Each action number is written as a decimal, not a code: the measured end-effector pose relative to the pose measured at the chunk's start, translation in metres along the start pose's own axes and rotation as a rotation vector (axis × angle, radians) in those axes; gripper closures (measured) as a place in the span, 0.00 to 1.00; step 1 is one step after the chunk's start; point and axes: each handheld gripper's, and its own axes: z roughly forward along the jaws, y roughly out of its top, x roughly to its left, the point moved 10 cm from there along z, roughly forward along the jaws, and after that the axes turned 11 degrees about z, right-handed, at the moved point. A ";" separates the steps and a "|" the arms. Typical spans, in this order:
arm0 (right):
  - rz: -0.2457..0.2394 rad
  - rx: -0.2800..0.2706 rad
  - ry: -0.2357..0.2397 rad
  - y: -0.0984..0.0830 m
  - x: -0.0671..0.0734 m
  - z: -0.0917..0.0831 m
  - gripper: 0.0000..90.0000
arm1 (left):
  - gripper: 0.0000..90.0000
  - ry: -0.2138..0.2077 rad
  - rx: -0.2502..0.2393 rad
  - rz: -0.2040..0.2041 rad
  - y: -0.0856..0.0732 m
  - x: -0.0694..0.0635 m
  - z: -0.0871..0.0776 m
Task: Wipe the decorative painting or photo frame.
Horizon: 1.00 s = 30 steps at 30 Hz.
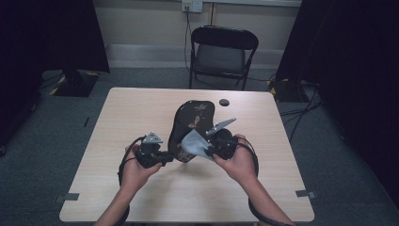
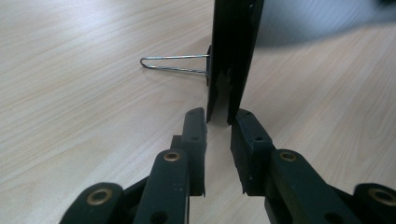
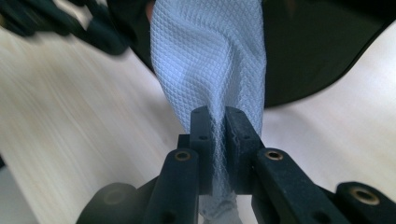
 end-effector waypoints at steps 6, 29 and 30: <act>-0.031 -0.081 0.014 0.033 0.019 -0.030 0.92 | 0.87 0.000 -0.005 -0.007 0.001 -0.001 0.000; 0.035 0.106 0.064 -0.037 0.014 0.061 0.92 | 0.86 0.008 0.005 0.016 0.000 -0.001 0.000; 0.038 0.113 0.062 -0.040 0.013 0.064 0.92 | 0.87 0.006 0.008 0.015 0.000 -0.001 0.000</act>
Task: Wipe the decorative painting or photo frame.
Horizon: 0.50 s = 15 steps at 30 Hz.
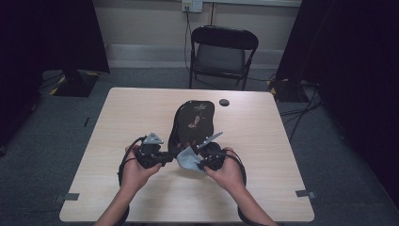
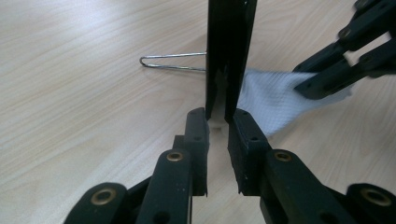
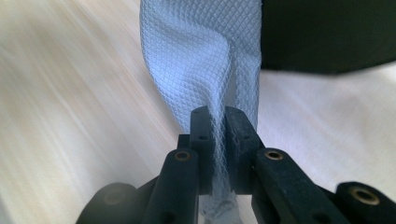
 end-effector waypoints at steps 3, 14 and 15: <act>0.026 0.031 -0.002 -0.013 -0.007 0.013 0.92 | 0.87 -0.002 0.001 0.001 0.000 0.000 0.000; 0.043 0.034 -0.010 -0.020 -0.017 0.010 0.92 | 0.85 0.004 0.003 -0.005 -0.002 0.001 0.000; 0.037 0.024 -0.013 -0.017 -0.017 0.005 0.92 | 0.84 0.003 0.007 -0.005 -0.003 0.001 -0.001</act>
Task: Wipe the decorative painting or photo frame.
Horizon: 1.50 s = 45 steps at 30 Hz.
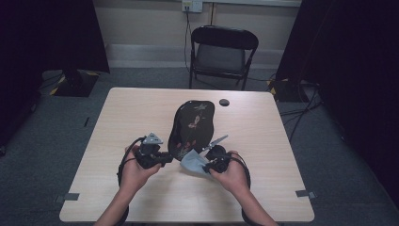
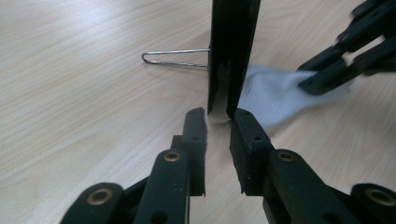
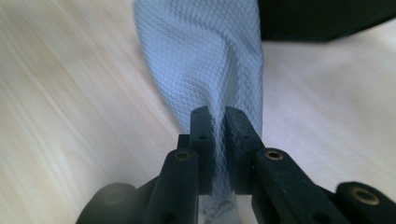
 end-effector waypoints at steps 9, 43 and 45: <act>-0.075 -0.127 0.000 0.037 0.020 -0.061 0.92 | 0.82 0.008 0.002 0.008 -0.002 0.001 -0.002; -0.075 -0.073 0.042 0.033 0.034 -0.021 0.92 | 0.76 0.013 0.036 0.027 -0.012 0.005 0.000; -0.070 -0.064 0.044 0.030 0.033 -0.017 0.92 | 0.75 0.011 0.038 0.014 -0.013 0.004 0.000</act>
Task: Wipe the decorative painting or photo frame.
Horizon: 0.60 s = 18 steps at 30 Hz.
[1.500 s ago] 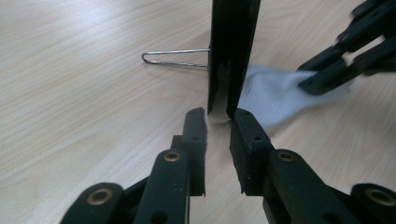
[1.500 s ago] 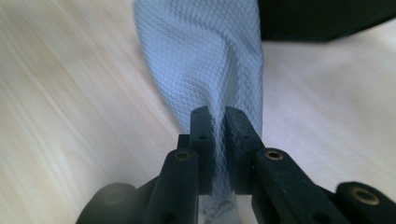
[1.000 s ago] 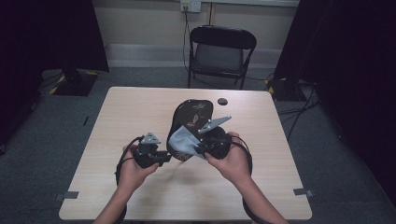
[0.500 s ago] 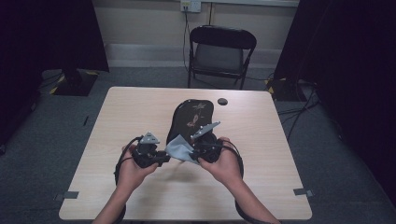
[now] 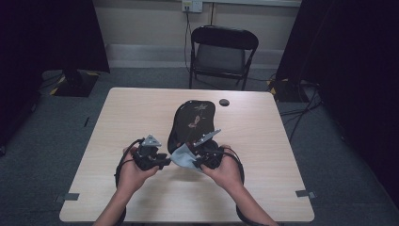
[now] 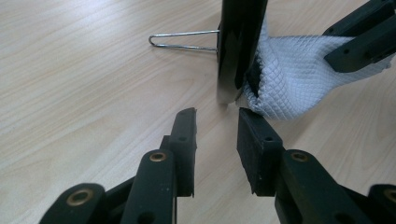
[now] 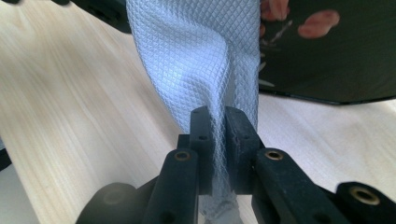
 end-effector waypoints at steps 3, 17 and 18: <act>0.011 0.012 0.000 -0.005 -0.003 0.006 0.92 | 0.75 0.001 0.002 0.000 0.000 0.000 -0.002; 0.045 0.100 -0.042 -0.036 -0.023 0.027 0.92 | 0.70 0.001 -0.012 0.011 0.004 -0.002 -0.002; 0.046 0.101 -0.040 -0.037 -0.023 0.026 0.92 | 0.70 0.004 -0.009 0.018 0.003 -0.001 -0.002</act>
